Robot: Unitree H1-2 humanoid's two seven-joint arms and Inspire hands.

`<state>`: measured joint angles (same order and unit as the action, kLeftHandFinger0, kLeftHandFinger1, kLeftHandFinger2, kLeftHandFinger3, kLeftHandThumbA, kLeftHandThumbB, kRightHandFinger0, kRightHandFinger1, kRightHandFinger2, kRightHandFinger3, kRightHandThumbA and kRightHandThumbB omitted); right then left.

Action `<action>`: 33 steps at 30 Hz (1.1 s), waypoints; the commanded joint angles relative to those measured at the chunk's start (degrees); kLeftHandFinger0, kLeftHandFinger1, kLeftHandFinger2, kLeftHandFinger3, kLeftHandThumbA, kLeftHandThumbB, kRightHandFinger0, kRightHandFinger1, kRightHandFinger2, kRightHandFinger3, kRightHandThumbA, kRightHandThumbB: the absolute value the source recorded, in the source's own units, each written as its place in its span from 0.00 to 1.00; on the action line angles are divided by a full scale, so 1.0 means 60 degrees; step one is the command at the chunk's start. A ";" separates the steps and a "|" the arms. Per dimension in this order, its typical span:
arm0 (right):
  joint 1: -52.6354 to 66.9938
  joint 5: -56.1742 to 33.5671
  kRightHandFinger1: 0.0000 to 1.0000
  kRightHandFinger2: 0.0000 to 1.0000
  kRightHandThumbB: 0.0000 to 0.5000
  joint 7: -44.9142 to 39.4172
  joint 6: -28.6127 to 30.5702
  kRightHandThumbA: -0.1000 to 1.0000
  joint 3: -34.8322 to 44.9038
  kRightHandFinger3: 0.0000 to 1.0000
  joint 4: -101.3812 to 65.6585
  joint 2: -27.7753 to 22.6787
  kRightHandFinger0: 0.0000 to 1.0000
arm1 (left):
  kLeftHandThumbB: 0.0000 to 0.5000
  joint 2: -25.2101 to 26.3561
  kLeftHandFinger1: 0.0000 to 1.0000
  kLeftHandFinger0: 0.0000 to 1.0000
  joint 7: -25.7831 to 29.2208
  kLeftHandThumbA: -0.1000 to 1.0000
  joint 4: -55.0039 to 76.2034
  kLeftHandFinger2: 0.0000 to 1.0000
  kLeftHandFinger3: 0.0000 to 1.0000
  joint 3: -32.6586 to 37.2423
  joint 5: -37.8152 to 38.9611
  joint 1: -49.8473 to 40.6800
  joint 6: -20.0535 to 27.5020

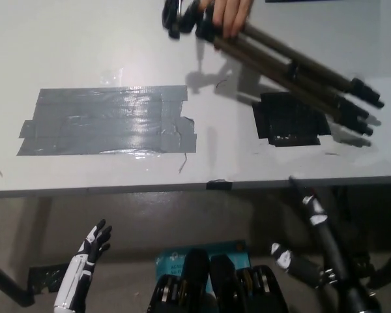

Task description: A person hands a tripod to the robot which it grabs with its right hand and places in the middle of the table in front of it

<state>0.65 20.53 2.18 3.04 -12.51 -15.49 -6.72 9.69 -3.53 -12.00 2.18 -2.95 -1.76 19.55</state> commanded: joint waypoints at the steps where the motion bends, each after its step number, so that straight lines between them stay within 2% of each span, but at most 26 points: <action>1: -0.0829 0.1982 1.00 1.00 0.62 -0.0158 -0.0285 0.81 0.0497 1.00 -0.2397 -0.0326 1.00 | 0.58 0.0214 1.00 1.00 -0.0019 1.00 0.0005 1.00 1.00 0.0039 -0.0313 -0.0009 0.0926; 4: -0.1683 0.2754 1.00 1.00 0.73 -0.0540 -0.0965 0.86 0.0656 1.00 -0.2950 -0.0287 1.00 | 0.61 0.0188 1.00 1.00 -0.0041 1.00 0.0075 1.00 1.00 0.0008 -0.0226 -0.0004 0.0727; 8: -0.2736 0.3625 1.00 1.00 0.78 -0.0869 -0.1613 0.88 0.0850 1.00 -0.2833 -0.0452 1.00 | 0.61 0.0237 1.00 1.00 -0.0091 1.00 0.0094 1.00 1.00 0.0018 -0.0222 0.0021 0.0739; 10: -0.3453 0.4218 1.00 1.00 0.81 -0.0736 -0.1804 0.90 0.0950 1.00 -0.2248 -0.0603 1.00 | 0.59 0.0274 1.00 1.00 -0.0124 1.00 0.0105 1.00 1.00 0.0022 -0.0213 0.0054 0.0799; 16: -0.5296 0.4484 1.00 1.00 0.82 -0.0894 -0.2723 0.93 0.1006 1.00 -0.0120 -0.0937 1.00 | 0.60 0.0312 1.00 1.00 -0.0120 1.00 0.0092 1.00 1.00 0.0025 -0.0272 0.0160 0.0779; 18: -0.5786 0.4454 1.00 1.00 0.83 -0.0761 -0.2808 0.88 0.0981 1.00 0.0794 -0.1048 1.00 | 0.60 0.0330 1.00 1.00 -0.0124 1.00 0.0126 1.00 1.00 0.0041 -0.0312 0.0176 0.0729; 23: -0.7106 0.4536 1.00 1.00 0.94 -0.0438 -0.2854 0.86 0.0543 1.00 0.3471 -0.1138 1.00 | 0.63 0.0380 1.00 1.00 -0.0166 1.00 0.0179 1.00 1.00 0.0006 -0.0210 0.0198 0.0697; 26: -0.7914 0.4741 1.00 1.00 0.98 -0.0444 -0.3062 0.85 0.0178 1.00 0.4974 -0.1122 1.00 | 0.59 0.0382 1.00 1.00 -0.0125 1.00 0.0150 1.00 1.00 0.0067 -0.0374 0.0245 0.0782; 33: -0.9350 0.4486 1.00 1.00 1.00 -0.0851 -0.3219 0.79 -0.0453 1.00 0.7315 -0.1057 1.00 | 0.63 0.0389 1.00 1.00 -0.0096 1.00 0.0134 1.00 1.00 0.0099 -0.0457 0.0396 0.0724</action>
<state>-48.57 46.59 -1.36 -14.36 -13.84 24.29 -12.58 11.09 -3.84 -12.25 2.74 -4.68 -0.40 21.40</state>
